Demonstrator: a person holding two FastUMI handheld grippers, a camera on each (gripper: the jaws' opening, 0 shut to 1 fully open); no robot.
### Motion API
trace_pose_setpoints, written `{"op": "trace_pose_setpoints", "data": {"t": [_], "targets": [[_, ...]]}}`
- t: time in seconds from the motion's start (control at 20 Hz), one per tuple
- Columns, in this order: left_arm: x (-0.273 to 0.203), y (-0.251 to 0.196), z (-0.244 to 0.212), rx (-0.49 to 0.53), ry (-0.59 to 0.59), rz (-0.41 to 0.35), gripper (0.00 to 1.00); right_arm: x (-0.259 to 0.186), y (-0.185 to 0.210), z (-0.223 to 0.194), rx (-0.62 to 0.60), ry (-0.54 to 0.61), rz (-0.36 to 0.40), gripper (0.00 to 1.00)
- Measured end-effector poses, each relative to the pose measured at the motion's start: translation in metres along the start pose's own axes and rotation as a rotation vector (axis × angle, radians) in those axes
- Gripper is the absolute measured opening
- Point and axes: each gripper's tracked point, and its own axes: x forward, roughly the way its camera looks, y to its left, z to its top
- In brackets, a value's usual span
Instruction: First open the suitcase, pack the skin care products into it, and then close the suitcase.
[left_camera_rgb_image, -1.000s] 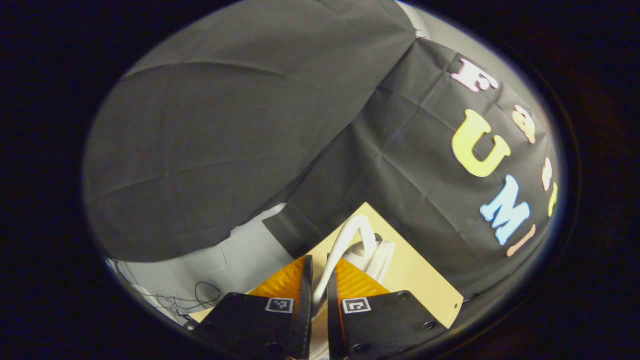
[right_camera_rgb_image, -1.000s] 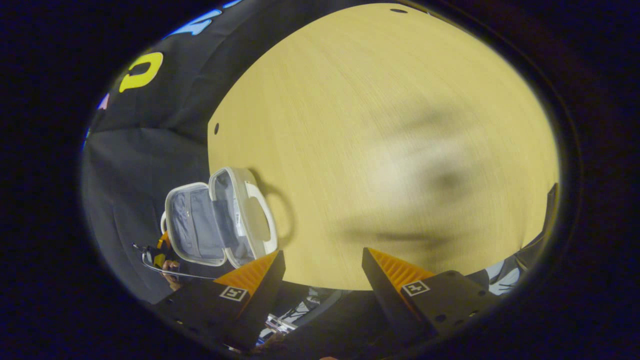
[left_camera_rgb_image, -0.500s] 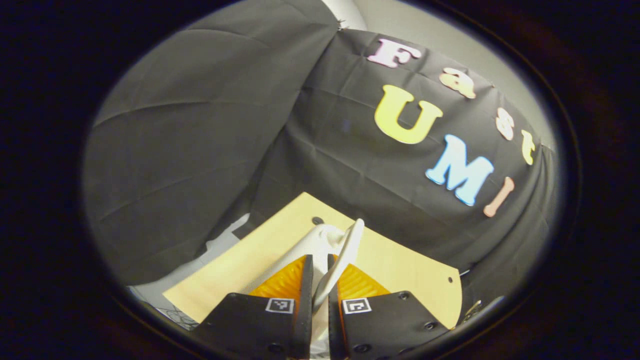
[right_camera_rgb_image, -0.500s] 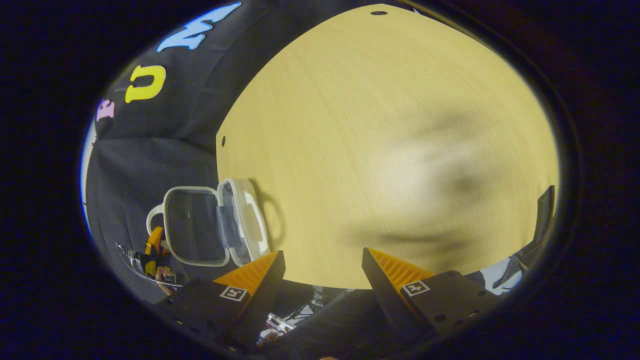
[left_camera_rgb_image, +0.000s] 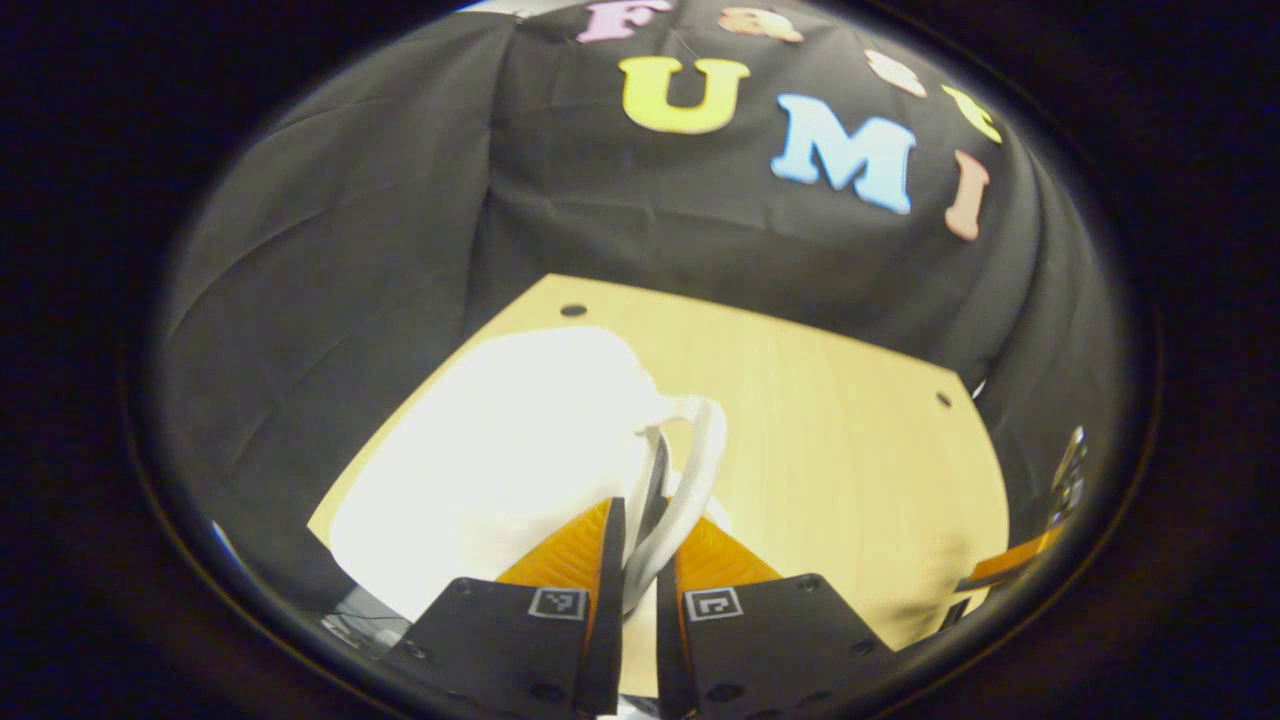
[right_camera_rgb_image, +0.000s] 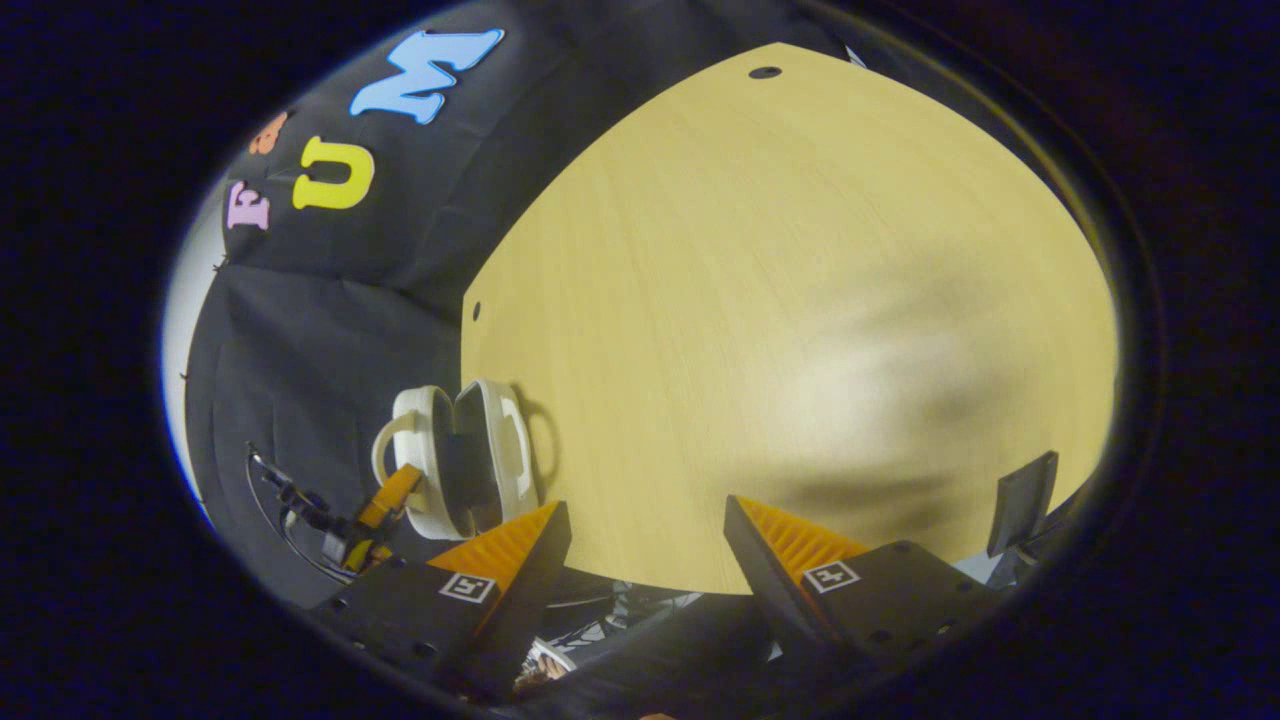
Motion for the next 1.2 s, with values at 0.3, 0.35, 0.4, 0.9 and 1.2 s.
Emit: {"op": "trace_pose_setpoints", "data": {"t": [0.3,0.35,0.4,0.9,1.2], "targets": [[-0.015,-0.078,0.005,-0.054,-0.035,0.010,0.72,-0.062,-0.020,0.070,-0.249,-0.274,-0.053,0.95],[-0.028,-0.094,0.032,-0.024,-0.117,0.026,0.72,-0.082,-0.010,0.099,-0.356,-0.394,-0.071,0.95],[-0.045,-0.113,0.066,0.017,-0.218,0.035,0.72,-0.106,0.003,0.129,-0.454,-0.521,-0.090,0.95],[-0.185,-0.301,0.204,0.150,-0.960,-0.090,1.00,-0.236,0.102,0.219,-0.922,-1.339,-0.137,0.94],[-0.125,-0.351,0.122,0.185,-0.775,-0.131,0.99,-0.230,0.076,0.211,-0.965,-1.411,-0.146,0.93]]}}
